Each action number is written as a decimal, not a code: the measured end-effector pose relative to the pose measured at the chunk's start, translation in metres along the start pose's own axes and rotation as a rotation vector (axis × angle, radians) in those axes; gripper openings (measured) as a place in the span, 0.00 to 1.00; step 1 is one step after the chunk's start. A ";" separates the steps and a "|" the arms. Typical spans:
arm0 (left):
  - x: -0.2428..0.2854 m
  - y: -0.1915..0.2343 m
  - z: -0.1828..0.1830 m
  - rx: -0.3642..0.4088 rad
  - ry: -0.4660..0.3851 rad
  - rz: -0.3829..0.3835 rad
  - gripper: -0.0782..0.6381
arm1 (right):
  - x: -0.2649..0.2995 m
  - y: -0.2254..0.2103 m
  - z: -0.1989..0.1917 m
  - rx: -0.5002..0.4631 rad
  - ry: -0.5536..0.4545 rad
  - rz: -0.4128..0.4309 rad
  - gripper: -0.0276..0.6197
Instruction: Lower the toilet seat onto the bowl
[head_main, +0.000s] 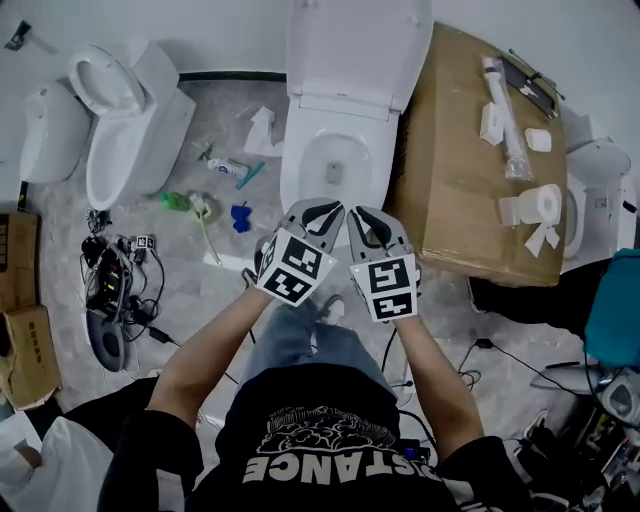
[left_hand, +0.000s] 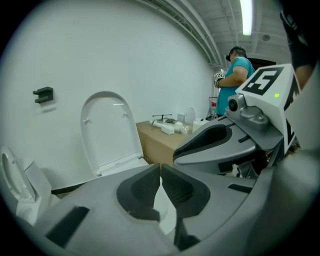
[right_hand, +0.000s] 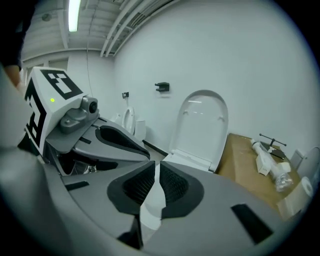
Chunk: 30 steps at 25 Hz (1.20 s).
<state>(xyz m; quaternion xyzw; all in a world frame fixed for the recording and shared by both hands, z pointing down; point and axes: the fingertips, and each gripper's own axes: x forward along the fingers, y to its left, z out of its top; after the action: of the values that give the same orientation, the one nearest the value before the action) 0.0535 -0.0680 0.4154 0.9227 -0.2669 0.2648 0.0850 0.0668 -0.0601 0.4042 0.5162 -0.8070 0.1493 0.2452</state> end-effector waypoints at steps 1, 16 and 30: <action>-0.006 0.000 0.009 -0.014 -0.015 0.012 0.14 | -0.006 -0.002 0.008 0.012 -0.015 -0.009 0.10; -0.079 -0.007 0.099 -0.221 -0.218 0.081 0.12 | -0.081 0.000 0.101 0.168 -0.228 -0.053 0.07; -0.085 -0.006 0.097 -0.210 -0.208 0.110 0.12 | -0.085 0.006 0.095 0.161 -0.217 -0.055 0.07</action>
<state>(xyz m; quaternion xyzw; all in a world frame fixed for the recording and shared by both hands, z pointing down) 0.0388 -0.0544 0.2877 0.9151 -0.3507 0.1428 0.1386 0.0683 -0.0397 0.2782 0.5691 -0.7997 0.1503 0.1183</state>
